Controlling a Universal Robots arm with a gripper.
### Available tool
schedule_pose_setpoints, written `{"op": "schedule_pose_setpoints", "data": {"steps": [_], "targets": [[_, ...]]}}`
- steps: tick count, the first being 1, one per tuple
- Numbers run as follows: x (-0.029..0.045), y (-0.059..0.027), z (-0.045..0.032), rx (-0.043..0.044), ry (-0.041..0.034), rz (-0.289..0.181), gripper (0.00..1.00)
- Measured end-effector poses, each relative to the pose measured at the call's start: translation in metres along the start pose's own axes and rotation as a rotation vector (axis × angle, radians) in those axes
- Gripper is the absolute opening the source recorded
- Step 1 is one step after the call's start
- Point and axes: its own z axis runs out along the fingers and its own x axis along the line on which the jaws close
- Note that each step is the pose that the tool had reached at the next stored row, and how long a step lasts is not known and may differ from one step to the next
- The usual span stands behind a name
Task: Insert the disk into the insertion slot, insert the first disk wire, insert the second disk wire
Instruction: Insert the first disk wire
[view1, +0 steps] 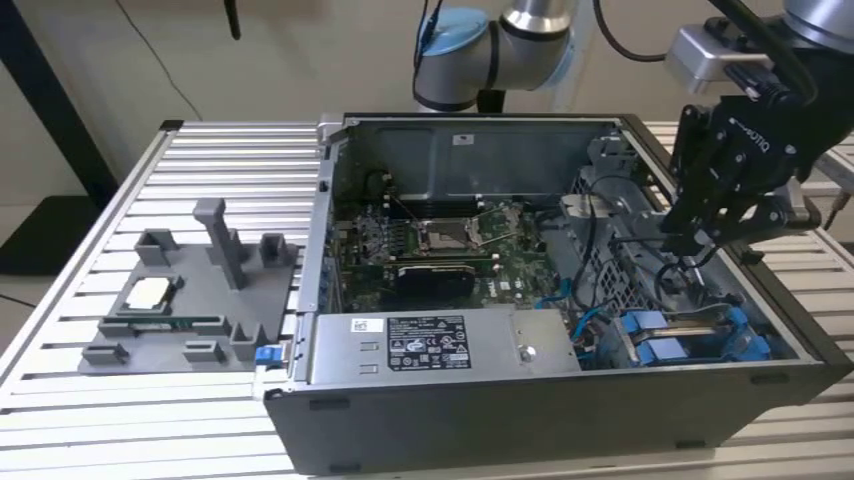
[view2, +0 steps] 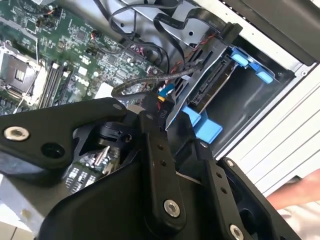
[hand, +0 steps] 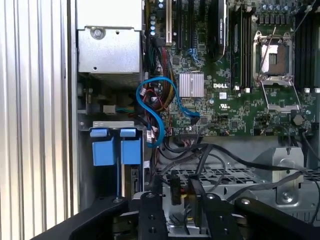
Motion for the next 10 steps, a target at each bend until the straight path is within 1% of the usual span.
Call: {"op": "schedule_pose_setpoints", "data": {"steps": [1,3,4,5,6,7,8,9,10], "targets": [[0.0,0.0,0.0003,-0.0001,-0.004,0.0,0.31],[0.0,0.0,0.0005,-0.0002,-0.0102,0.0,0.31],[0.0,0.0,0.0005,-0.0002,-0.0123,0.0,0.31],[0.0,0.0,0.0005,-0.0002,-0.0132,-0.001,0.28],[0.0,0.0,0.0005,-0.0003,-0.0134,-0.001,0.28],[0.0,0.0,0.0006,-0.0003,-0.0137,-0.001,0.21],[0.0,0.0,0.0006,-0.0003,-0.0136,-0.001,0.21],[0.0001,0.0,0.0006,-0.0002,-0.0117,0.0,0.21],[0.0001,0.0,0.0005,-0.0001,-0.0064,-0.001,0.19]]}}
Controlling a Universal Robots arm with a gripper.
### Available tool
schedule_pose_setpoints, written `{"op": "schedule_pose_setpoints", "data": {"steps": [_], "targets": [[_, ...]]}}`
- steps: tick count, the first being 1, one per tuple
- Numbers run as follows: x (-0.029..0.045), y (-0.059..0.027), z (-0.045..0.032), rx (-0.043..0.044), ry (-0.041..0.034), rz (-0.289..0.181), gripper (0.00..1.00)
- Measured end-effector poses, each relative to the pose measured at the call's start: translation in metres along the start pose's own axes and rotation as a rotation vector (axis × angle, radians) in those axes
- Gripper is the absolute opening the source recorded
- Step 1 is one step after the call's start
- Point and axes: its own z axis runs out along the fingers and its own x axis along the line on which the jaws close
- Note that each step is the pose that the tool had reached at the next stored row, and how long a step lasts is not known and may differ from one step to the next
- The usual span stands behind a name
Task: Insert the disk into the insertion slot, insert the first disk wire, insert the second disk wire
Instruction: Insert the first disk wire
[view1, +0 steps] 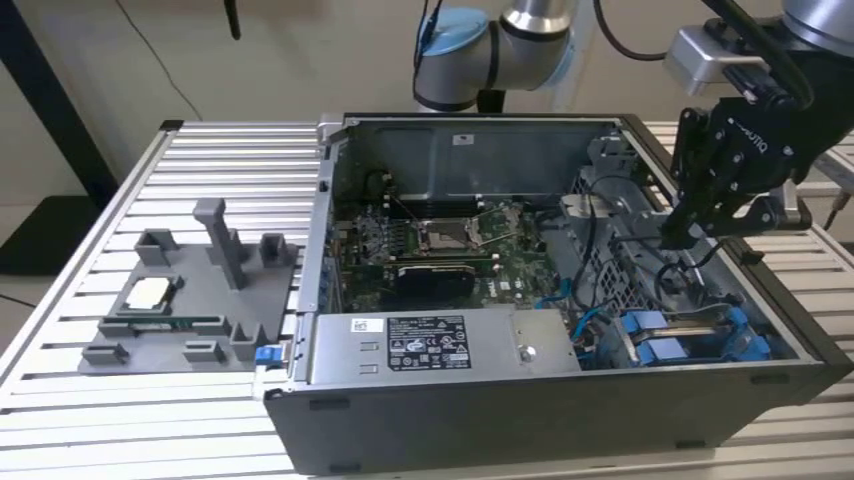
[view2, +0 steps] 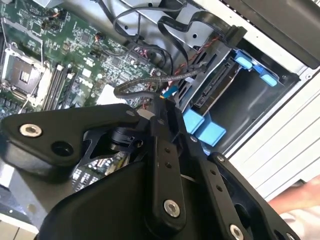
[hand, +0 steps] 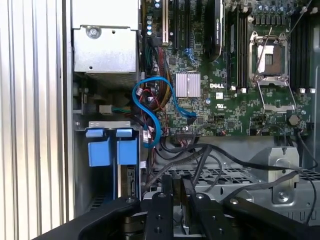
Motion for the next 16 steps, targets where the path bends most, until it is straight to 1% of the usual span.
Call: {"op": "schedule_pose_setpoints", "data": {"steps": [2,4,5,6,8,13,16], "targets": [[0.0,0.0,0.0,0.0002,0.0164,-0.002,0.19],[0.0,0.0,0.0001,0.0008,0.0397,-0.004,0.19],[0.0,-0.0001,0.0004,0.0017,0.0489,-0.006,0.19],[0.0001,-0.0001,0.0009,0.0033,0.0529,-0.007,0.19],[0.0002,-0.0001,0.0024,0.0109,0.0533,-0.009,0.19],[0.001,-0.0003,0.0063,0.038,0.053,-0.016,0.19],[0.003,-0.0004,0.0081,0.0484,0.0532,-0.018,0.19]]}}
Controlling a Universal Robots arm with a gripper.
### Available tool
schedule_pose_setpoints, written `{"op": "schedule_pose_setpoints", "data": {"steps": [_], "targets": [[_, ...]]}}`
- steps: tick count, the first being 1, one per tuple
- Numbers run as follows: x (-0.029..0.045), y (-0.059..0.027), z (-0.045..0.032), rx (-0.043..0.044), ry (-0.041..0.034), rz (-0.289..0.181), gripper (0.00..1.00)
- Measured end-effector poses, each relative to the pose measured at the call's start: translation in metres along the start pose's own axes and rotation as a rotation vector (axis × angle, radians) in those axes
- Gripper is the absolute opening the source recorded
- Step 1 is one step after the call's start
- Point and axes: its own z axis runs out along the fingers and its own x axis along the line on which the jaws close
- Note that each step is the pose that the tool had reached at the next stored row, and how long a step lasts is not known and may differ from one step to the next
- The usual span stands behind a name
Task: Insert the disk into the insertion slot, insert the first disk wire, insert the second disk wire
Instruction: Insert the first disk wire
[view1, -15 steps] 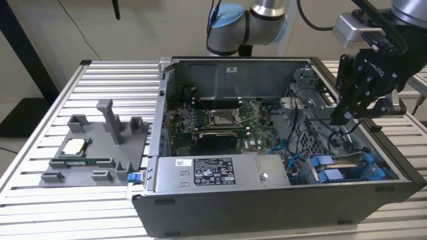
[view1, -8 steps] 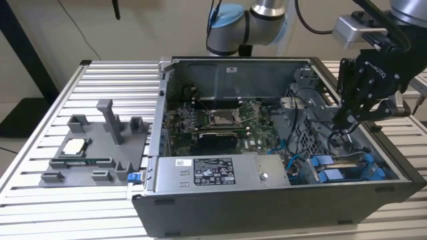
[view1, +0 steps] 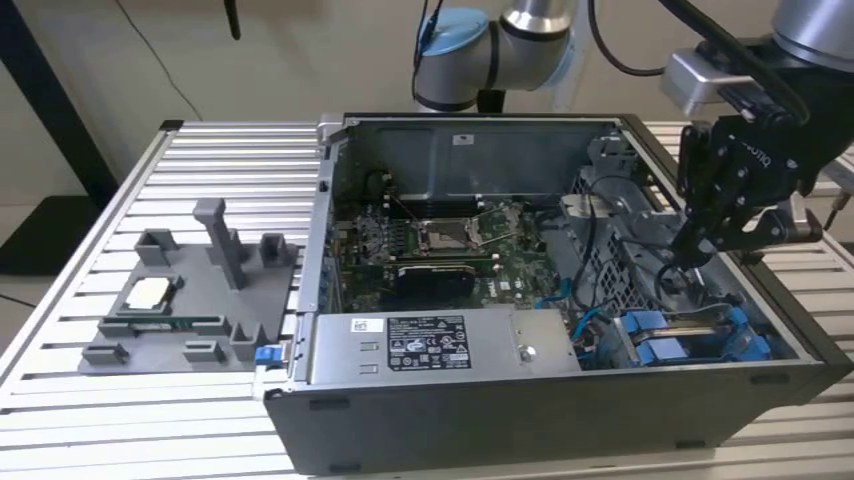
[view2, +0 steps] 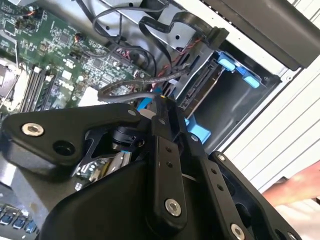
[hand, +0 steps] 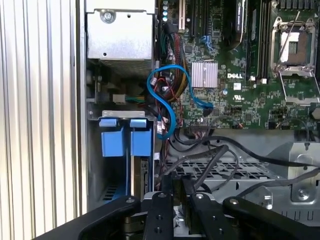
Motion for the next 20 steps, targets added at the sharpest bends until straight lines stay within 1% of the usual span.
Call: {"op": "schedule_pose_setpoints", "data": {"steps": [4,9,17,20], "targets": [[0.004,0.0001,0.0028,0.0037,-0.0001,-0.001,0.19],[0.007,-0.0004,0.0061,0.0051,-0.0001,-0.002,0.19],[0.0087,-0.0053,0.0109,0.0052,0.0057,-0.006,0.19],[0.0096,-0.0073,0.0136,0.0061,0.0094,-0.007,0.19]]}}
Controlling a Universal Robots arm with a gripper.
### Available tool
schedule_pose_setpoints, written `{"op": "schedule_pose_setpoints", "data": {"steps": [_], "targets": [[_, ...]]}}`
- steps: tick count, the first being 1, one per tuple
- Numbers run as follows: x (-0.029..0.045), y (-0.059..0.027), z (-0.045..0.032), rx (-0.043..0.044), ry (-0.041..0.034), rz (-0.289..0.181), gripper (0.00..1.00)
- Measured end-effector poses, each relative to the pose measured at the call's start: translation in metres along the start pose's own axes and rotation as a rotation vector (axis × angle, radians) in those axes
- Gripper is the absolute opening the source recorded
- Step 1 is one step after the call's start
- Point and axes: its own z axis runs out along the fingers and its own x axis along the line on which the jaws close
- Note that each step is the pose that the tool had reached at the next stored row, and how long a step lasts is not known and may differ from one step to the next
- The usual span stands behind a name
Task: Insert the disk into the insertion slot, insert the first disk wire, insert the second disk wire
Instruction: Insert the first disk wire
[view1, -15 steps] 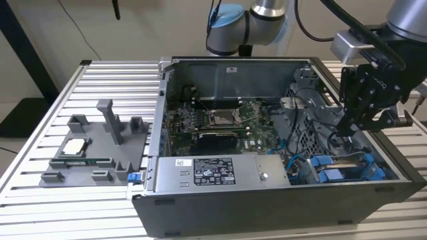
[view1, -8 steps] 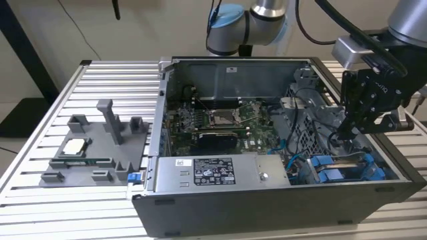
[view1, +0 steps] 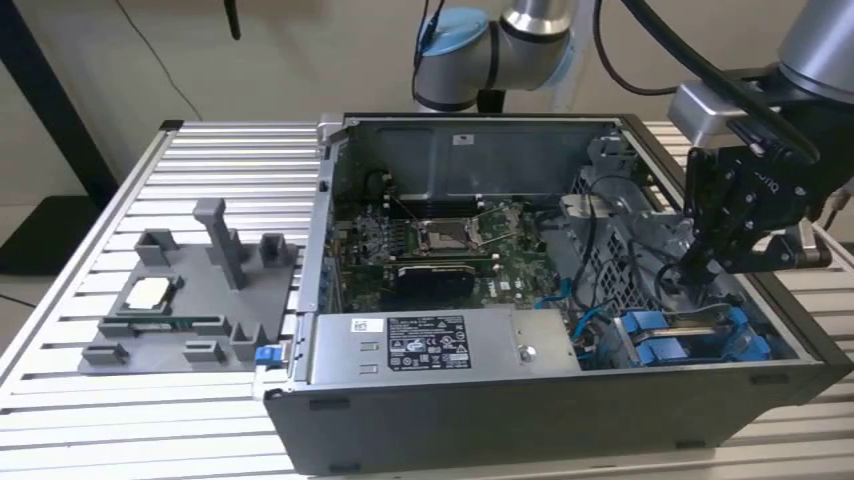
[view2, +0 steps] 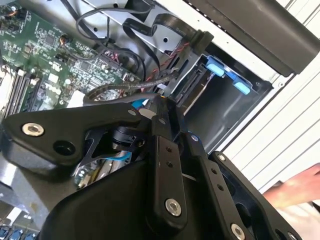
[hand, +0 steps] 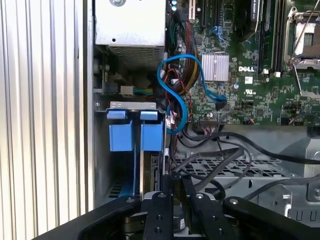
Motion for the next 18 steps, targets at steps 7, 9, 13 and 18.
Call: {"op": "schedule_pose_setpoints", "data": {"steps": [7,9,13,18], "targets": [[0.0042,-0.0077,0.0064,0.0003,0.007,-0.001,0.19],[0.0055,-0.0087,0.0079,0.0003,0.0106,-0.001,0.19],[0.0078,-0.0108,0.0114,0.0005,0.0181,-0.001,0.19],[0.0091,-0.0138,0.0149,0.0005,0.0304,-0.001,0.19]]}}
